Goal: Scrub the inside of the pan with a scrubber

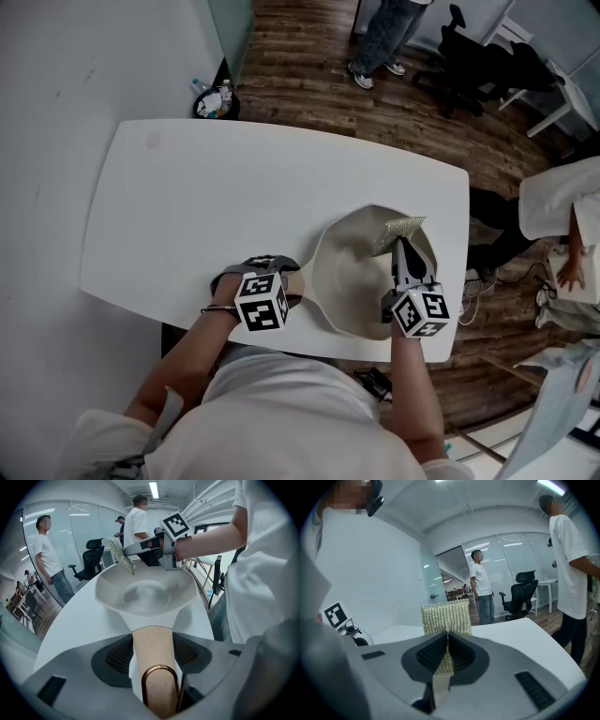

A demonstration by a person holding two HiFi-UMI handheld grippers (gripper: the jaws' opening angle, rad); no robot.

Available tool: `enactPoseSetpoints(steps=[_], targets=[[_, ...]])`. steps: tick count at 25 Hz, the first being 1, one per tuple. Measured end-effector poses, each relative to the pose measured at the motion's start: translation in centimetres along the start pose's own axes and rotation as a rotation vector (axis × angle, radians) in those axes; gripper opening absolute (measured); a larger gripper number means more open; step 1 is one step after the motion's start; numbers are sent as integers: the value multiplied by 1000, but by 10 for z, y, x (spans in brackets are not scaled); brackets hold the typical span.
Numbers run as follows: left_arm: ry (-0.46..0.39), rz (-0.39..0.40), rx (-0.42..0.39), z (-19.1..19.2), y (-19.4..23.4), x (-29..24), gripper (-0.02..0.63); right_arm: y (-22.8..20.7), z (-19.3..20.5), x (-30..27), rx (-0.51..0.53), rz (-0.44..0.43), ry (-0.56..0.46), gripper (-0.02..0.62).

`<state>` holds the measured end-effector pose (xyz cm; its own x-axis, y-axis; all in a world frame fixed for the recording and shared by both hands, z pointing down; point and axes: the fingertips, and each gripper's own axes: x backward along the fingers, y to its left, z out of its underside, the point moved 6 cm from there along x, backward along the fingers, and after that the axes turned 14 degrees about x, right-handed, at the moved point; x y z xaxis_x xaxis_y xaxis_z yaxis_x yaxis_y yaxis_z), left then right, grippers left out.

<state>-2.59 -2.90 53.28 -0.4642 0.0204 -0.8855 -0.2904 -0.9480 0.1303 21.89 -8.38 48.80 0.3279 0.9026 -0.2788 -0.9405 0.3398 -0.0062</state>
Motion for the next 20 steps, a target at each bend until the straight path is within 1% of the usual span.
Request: enactPoseSetpoints(steps=[14,20], targets=[[3,9,-22,0,5,0,261,-10,29,-44,-27,15,89,25],[5,9,-31,2,5,0,261,-11,36,-58,-13,5,119,25]])
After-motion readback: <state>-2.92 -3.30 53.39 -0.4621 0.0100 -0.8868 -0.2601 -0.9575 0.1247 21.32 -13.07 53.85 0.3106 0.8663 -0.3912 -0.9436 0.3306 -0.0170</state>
